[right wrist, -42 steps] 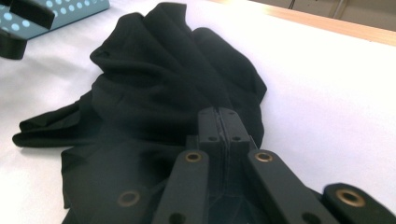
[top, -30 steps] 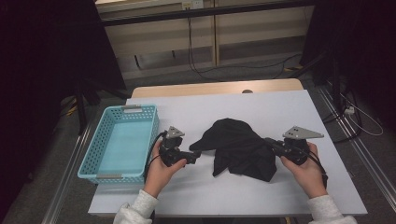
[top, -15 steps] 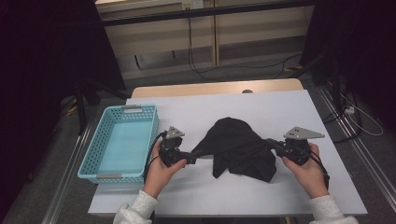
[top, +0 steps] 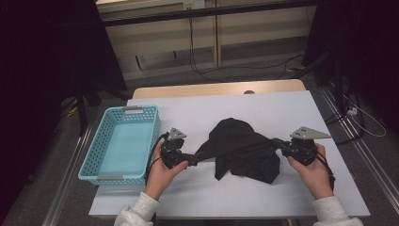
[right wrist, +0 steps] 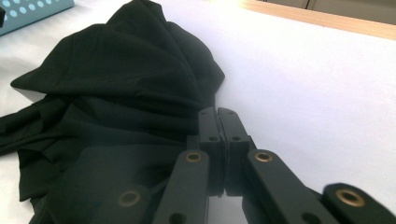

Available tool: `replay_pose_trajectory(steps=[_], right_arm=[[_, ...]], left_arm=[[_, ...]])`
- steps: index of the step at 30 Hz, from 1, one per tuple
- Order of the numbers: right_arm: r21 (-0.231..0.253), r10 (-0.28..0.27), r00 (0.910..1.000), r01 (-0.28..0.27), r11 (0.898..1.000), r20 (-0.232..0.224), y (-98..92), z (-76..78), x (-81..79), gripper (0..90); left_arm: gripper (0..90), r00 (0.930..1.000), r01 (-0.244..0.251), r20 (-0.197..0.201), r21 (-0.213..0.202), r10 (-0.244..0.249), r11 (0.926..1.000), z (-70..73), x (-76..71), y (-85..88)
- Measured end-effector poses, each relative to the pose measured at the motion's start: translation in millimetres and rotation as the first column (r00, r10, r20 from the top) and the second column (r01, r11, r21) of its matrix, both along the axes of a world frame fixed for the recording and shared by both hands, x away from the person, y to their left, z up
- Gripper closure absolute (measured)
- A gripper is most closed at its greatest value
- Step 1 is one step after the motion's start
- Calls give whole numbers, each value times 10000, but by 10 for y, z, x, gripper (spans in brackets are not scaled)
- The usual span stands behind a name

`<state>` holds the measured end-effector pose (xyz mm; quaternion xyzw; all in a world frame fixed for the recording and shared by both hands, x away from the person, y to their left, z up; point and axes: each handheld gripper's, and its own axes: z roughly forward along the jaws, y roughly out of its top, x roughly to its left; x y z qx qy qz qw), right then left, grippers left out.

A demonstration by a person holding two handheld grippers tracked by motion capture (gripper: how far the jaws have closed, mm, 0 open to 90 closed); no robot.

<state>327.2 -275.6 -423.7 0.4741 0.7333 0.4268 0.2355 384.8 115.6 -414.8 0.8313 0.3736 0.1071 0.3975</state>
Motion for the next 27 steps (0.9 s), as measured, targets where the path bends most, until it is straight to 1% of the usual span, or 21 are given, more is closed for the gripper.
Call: replay_pose_trajectory(steps=[2,6,8,9,10,12,14,15,17,18,19,22,26,27], right_arm=[[-28,-38,10000,38,10000,-46,-14,-8,1,900],[-79,-305,9994,304,9995,-159,-68,-31,10,899],[81,-414,9989,416,9991,-227,-122,-46,13,899],[51,-490,9985,492,9988,-256,-143,-55,11,900],[39,-525,9982,526,9986,-282,-151,-61,7,900],[118,-538,9980,542,9985,-334,-143,-61,6,882],[32,-384,9990,384,9993,-237,-106,-40,9,837],[44,-205,9997,206,9998,-128,-79,-24,12,790],[88,166,9995,-168,9998,260,-6,28,10,692],[12,300,9988,-300,9995,390,38,52,12,626],[-90,449,9980,-445,9990,445,83,72,15,586],[-393,798,9951,-776,9962,580,226,97,23,518],[-558,1185,9908,-1150,9918,650,350,110,36,494],[-588,1261,9898,-1223,9907,662,375,120,33,486]], left_arm=[[85,10000,10,-5,29,-10,10000,-3,2,1],[85,10000,-8,9,-33,8,10000,0,1,1],[85,10000,-3,3,-26,3,10000,-2,2,1],[85,10000,10,-36,-8,-10,10000,-4,4,2],[85,10000,32,-2,52,-32,10000,-5,8,5],[85,10000,21,-27,31,-21,10000,-11,7,-1],[85,10000,34,5,31,-34,10000,-8,4,-7],[85,10000,54,-23,0,-54,10000,-6,1,-12],[85,10000,67,-10,-14,-67,10000,-11,-4,-25],[85,10000,90,-29,13,-90,10000,-14,-6,-31],[85,9999,129,-9,81,-129,9999,-14,-4,-31],[85,10000,92,-37,77,-92,9999,-24,-3,-31],[85,9999,67,-87,98,-66,9999,-34,-1,-20],[85,10000,11,-96,28,-11,10000,-38,-3,-22]])
